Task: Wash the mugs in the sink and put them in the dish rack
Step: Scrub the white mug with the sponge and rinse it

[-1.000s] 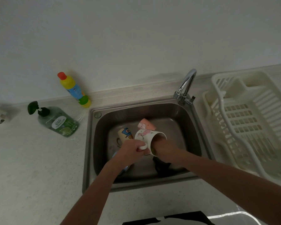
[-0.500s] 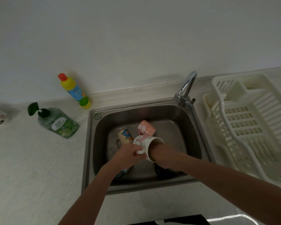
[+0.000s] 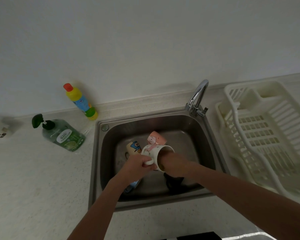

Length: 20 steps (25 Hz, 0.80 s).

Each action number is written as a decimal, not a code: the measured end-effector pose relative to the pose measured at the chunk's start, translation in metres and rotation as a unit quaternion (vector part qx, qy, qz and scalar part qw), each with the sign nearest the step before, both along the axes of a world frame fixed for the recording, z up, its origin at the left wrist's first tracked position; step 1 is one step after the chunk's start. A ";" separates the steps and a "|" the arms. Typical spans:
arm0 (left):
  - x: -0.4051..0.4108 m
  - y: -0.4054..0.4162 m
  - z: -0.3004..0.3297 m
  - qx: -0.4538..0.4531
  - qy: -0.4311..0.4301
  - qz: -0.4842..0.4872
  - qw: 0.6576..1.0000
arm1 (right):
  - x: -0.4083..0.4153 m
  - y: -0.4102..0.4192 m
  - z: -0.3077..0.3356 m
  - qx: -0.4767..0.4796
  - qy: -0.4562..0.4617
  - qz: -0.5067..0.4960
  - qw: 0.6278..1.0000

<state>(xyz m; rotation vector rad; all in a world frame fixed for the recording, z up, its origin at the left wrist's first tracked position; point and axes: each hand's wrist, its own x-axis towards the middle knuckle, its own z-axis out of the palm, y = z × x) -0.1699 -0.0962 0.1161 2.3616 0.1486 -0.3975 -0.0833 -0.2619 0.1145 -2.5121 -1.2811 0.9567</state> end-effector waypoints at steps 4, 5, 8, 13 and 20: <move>0.003 0.004 0.004 -0.010 -0.013 0.017 1.000 | -0.008 -0.006 0.005 0.103 0.164 -0.135 0.972; 0.003 0.008 0.004 -0.012 -0.013 0.024 1.000 | -0.006 -0.006 0.009 0.096 0.188 -0.138 0.968; -0.005 0.010 0.002 0.010 -0.001 0.002 1.000 | -0.003 -0.029 0.007 -0.021 0.110 -0.051 0.992; -0.003 -0.006 0.001 -0.001 -0.019 0.012 1.000 | -0.006 0.000 0.017 -0.051 0.115 -0.187 0.974; -0.002 0.013 0.007 0.004 -0.067 0.057 0.996 | 0.008 -0.012 0.027 0.045 0.274 -0.184 0.943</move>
